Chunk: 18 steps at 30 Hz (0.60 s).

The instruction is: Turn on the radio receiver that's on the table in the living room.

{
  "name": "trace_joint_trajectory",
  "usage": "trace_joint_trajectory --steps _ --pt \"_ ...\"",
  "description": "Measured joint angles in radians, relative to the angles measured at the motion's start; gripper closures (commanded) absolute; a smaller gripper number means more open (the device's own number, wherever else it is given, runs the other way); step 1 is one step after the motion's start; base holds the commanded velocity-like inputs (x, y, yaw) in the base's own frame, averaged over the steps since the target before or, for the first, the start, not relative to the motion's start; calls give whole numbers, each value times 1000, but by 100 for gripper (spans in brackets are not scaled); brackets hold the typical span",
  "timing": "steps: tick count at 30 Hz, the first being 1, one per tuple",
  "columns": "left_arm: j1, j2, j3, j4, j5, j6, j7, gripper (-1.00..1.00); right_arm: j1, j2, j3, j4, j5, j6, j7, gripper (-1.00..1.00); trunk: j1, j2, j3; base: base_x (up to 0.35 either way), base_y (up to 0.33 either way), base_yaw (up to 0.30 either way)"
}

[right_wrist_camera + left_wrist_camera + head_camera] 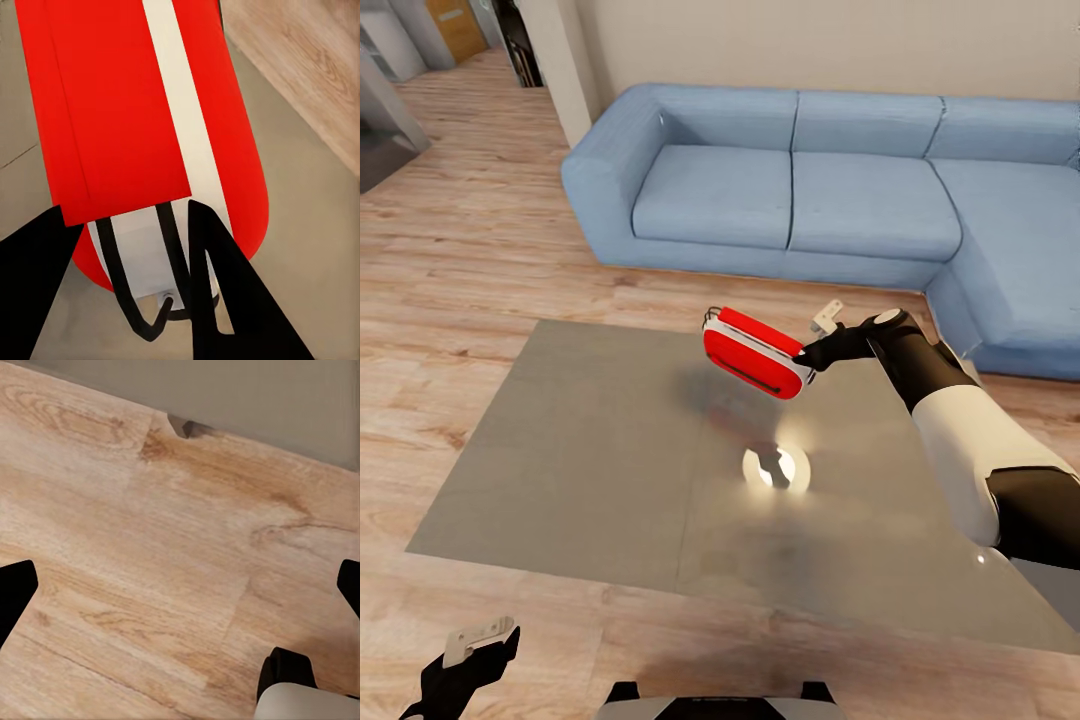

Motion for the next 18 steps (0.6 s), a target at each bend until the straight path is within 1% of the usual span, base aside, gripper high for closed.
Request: trace_joint_trajectory --steps 13,17,18 --pt "0 -1 0 -1 3 1 0 -100 0 2 0 3 -1 4 -1 100 0 0 21 0 0 0" --pt "0 -1 0 -1 3 2 0 -100 1 0 2 44 2 4 1 100 0 0 28 0 0 0" --pt "0 -1 0 -1 3 2 0 -100 1 0 1 62 -5 5 1 100 0 0 30 0 0 0"
